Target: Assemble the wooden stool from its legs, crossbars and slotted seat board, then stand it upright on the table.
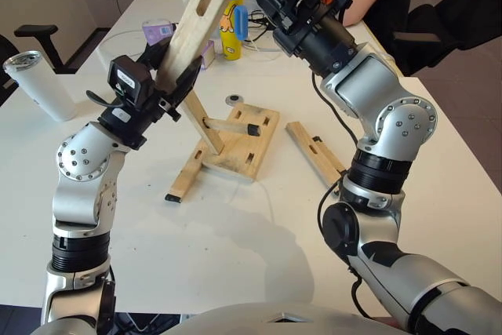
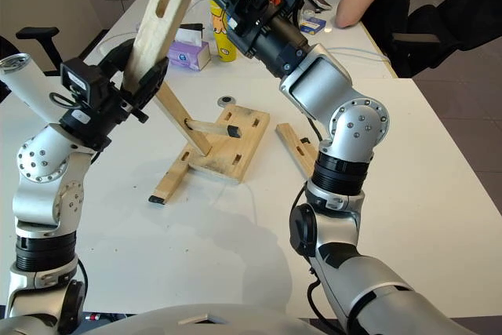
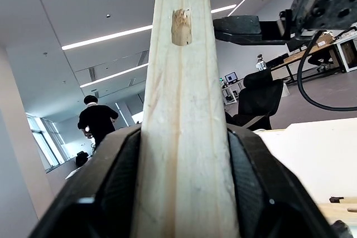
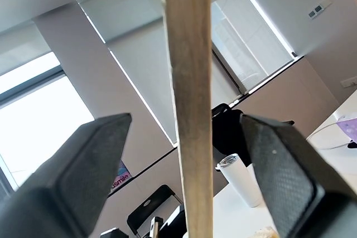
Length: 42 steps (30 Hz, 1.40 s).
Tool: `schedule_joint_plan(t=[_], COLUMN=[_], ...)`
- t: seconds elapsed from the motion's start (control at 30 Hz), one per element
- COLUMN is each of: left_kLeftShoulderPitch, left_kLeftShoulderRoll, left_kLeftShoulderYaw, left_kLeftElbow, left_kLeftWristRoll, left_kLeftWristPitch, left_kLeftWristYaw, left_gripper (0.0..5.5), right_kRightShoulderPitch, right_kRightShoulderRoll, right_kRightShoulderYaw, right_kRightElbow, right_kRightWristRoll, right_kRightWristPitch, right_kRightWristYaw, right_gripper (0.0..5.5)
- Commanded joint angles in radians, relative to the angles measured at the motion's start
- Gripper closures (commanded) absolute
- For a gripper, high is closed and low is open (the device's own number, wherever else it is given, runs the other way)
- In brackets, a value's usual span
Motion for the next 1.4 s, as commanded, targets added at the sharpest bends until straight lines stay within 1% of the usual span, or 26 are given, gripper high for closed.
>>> schedule_joint_plan(t=[0.03, 0.17, 0.47, 0.7, 0.73, 0.93, 0.97, 1.07, 1.13, 1.17, 1.23, 1.3, 1.33, 1.4], left_kLeftShoulderPitch=[-0.004, 0.010, 0.007, 0.005, 0.006, 0.013, 0.015, 0.020, 0.022, 0.029, 0.053, 0.085, 0.093, 0.110], left_kLeftShoulderRoll=[0.020, 0.031, 0.030, 0.018, 0.017, 0.021, 0.022, 0.018, 0.015, 0.021, 0.028, 0.023, 0.008, -0.033], left_kLeftShoulderYaw=[-0.020, -0.061, -0.068, -0.057, -0.056, -0.051, -0.052, -0.046, -0.040, -0.036, -0.014, 0.023, 0.055, 0.155], left_kLeftElbow=[-0.018, -0.011, 0.002, -0.006, -0.010, -0.020, -0.021, -0.022, -0.023, -0.026, -0.051, -0.086, -0.092, -0.085], left_kLeftWristRoll=[0.030, 0.075, 0.099, 0.051, 0.040, 0.019, 0.020, 0.021, 0.008, -0.001, -0.077, -0.209, -0.306, -0.610], left_kLeftWristPitch=[0.008, -0.003, -0.001, 0.023, 0.030, 0.048, 0.048, 0.054, 0.070, 0.082, 0.143, 0.226, 0.272, 0.386], left_kLeftWristYaw=[-0.012, -0.032, -0.038, -0.041, -0.042, -0.044, -0.044, -0.036, -0.034, -0.039, -0.060, -0.080, -0.080, -0.038], left_gripper=[3.45, 3.45, 3.45, 3.45, 3.45, 3.45, 3.16, 2.69, 2.42, 2.39, 2.39, 2.39, 2.39, 2.39], right_kRightShoulderPitch=[-0.031, -0.040, -0.030, -0.011, -0.007, 0.009, 0.011, 0.015, 0.015, 0.014, 0.006, -0.014, -0.021, -0.034], right_kRightShoulderRoll=[-0.011, -0.015, -0.035, -0.053, -0.057, -0.081, -0.084, -0.091, -0.099, -0.102, -0.113, -0.130, -0.139, -0.158], right_kRightShoulderYaw=[0.002, -0.007, 0.013, 0.045, 0.051, 0.083, 0.085, 0.088, 0.086, 0.083, 0.066, 0.023, 0.002, -0.031], right_kRightElbow=[0.014, 0.029, 0.038, 0.030, 0.027, 0.023, 0.022, 0.027, 0.032, 0.037, 0.053, 0.091, 0.103, 0.125], right_kRightWristRoll=[0.032, 0.061, 0.076, 0.049, 0.044, 0.000, -0.005, -0.021, -0.029, -0.034, -0.048, -0.037, -0.032, -0.030], right_kRightWristPitch=[-0.027, -0.058, -0.077, -0.080, -0.082, -0.097, -0.100, -0.108, -0.114, -0.118, -0.135, -0.157, -0.168, -0.195], right_kRightWristYaw=[-0.027, -0.040, -0.042, -0.020, -0.017, 0.014, 0.020, 0.032, 0.035, 0.036, 0.037, 0.038, 0.039, 0.051], right_gripper=[1.85, 1.85, 3.22, 4.25, 4.33, 4.43, 4.43, 4.47, 4.47, 4.47, 4.47, 4.47, 4.47, 4.47])
